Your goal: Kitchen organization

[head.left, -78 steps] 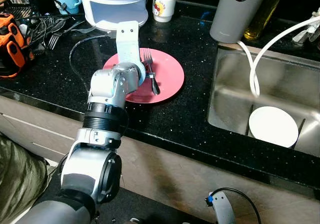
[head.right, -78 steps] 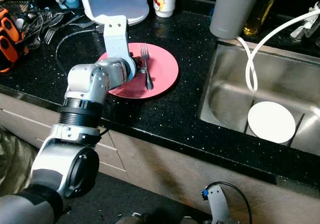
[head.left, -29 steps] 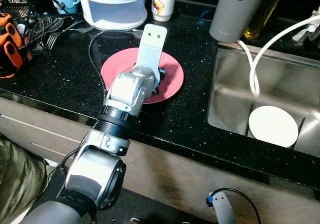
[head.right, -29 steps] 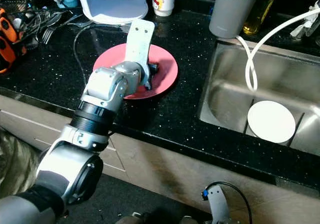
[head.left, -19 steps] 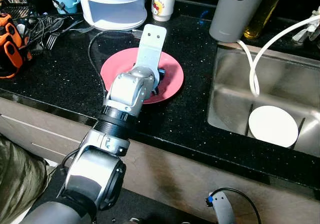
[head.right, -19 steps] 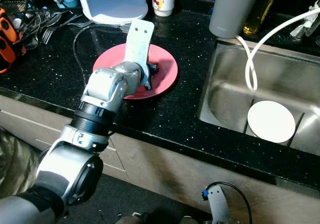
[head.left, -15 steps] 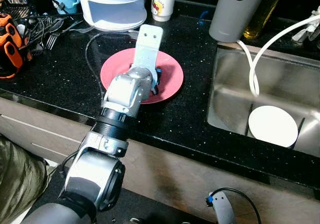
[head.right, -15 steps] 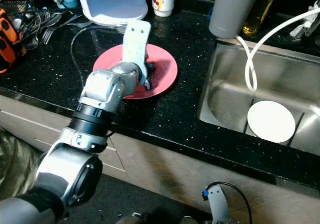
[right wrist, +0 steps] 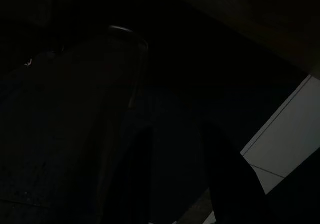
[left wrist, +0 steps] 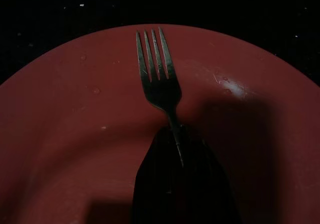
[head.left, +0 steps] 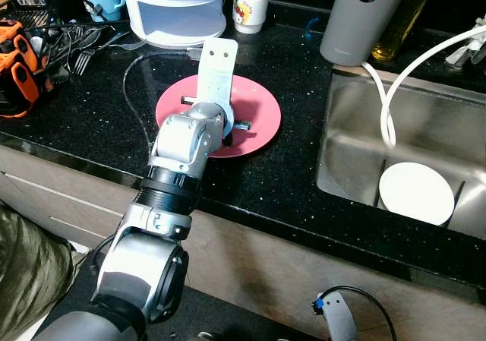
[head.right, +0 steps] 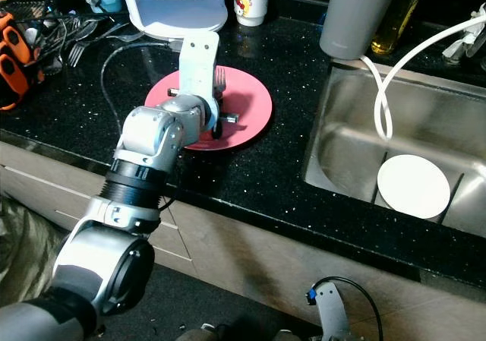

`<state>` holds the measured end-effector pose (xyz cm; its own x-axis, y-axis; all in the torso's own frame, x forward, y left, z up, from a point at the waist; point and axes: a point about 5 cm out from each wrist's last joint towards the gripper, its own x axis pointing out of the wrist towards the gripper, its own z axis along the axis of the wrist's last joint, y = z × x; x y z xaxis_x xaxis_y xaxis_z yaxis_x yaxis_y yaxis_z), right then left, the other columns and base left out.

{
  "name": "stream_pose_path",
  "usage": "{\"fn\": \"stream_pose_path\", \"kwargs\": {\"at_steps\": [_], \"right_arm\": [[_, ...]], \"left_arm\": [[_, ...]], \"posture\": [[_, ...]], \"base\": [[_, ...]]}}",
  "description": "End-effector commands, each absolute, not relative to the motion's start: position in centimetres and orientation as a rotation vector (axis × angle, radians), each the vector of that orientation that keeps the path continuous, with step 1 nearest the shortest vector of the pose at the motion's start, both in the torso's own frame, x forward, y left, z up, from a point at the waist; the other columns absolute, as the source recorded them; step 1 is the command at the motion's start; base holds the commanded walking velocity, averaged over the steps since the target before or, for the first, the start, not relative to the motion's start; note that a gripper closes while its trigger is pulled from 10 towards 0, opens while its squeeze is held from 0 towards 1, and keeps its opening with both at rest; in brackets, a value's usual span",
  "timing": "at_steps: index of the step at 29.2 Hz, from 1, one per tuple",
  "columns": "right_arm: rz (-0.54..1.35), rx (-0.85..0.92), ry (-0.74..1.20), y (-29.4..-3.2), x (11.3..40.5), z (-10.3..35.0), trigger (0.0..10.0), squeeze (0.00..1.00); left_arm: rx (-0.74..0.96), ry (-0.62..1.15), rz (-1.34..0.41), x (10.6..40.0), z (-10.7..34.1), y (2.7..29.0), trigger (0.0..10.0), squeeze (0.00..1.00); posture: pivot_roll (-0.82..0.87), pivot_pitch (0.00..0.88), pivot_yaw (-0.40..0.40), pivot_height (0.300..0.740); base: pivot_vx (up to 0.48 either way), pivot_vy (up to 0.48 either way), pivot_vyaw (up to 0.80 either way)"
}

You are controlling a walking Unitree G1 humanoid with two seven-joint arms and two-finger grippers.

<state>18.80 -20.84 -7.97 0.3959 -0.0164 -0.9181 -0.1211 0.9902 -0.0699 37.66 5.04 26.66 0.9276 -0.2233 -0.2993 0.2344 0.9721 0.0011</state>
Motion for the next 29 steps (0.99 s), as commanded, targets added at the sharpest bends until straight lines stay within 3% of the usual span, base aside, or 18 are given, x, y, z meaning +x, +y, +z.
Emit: {"fn": "stream_pose_path", "kwargs": {"at_steps": [1, 4, 11, 15, 19, 26, 27, 28, 29], "right_arm": [[0.062, -0.144, 1.169, -21.2, 18.6, -8.0, 10.0, 0.0], [0.062, -0.144, 1.169, -21.2, 18.6, -8.0, 10.0, 0.0], [0.062, -0.143, 1.17, -21.1, 18.6, -8.0, 10.0, 0.0], [0.062, -0.143, 1.169, -21.2, 18.6, -8.0, 10.0, 0.0], [0.062, -0.143, 1.168, -21.2, 18.7, -8.0, 10.0, 0.0], [0.06, -0.143, 1.167, -21.3, 18.7, -7.9, 10.0, 0.0], [0.061, -0.145, 1.168, -21.3, 18.7, -7.9, 10.0, 0.0], [0.062, -0.146, 1.168, -21.3, 18.7, -7.9, 10.0, 0.0], [0.063, -0.146, 1.168, -21.3, 18.7, -7.9, 10.0, 0.0]], "left_arm": [[0.031, 0.434, -0.25, 37.4, 23.8, 5.0, 0.0, 0.0], [0.006, 0.383, -0.268, 37.4, 24.7, 4.8, 0.0, 0.0], [-0.138, -0.015, -0.341, 36.9, 32.4, 5.1, 0.0, 0.0], [-0.198, -0.101, -0.372, 36.4, 33.8, 5.3, 0.0, 0.0], [-0.35, -0.174, -0.54, 35.2, 34.8, 4.7, 0.0, 0.0], [-0.395, -0.233, -0.715, 33.5, 35.3, 4.5, 0.0, 0.0], [-0.4, -0.236, -0.716, 33.4, 35.2, 4.6, 2.2, 0.0], [-0.403, -0.239, -0.714, 33.4, 35.2, 4.7, 2.2, 0.0], [-0.412, -0.228, -0.692, 33.6, 34.9, 4.9, 6.0, 0.0]], "posture": [[0.06, 0.184, -0.036, 0.74], [0.06, 0.184, -0.036, 0.74], [0.06, 0.181, -0.035, 0.74], [0.06, 0.183, -0.036, 0.74], [0.05, 0.182, -0.037, 0.74], [0.06, 0.185, -0.041, 0.74], [0.06, 0.185, -0.041, 0.74], [0.06, 0.185, -0.043, 0.74], [0.06, 0.185, -0.043, 0.74]], "base": [[0.0, 0.0, 0.0], [0.0, 0.0, 0.0], [0.0, 0.0, 0.0], [0.0, 0.0, 0.0], [0.0, 0.0, 0.0], [0.0, 0.0, 0.0], [0.0, 0.0, 0.0], [0.0, 0.0, 0.0], [0.0, 0.0, 0.0]]}}
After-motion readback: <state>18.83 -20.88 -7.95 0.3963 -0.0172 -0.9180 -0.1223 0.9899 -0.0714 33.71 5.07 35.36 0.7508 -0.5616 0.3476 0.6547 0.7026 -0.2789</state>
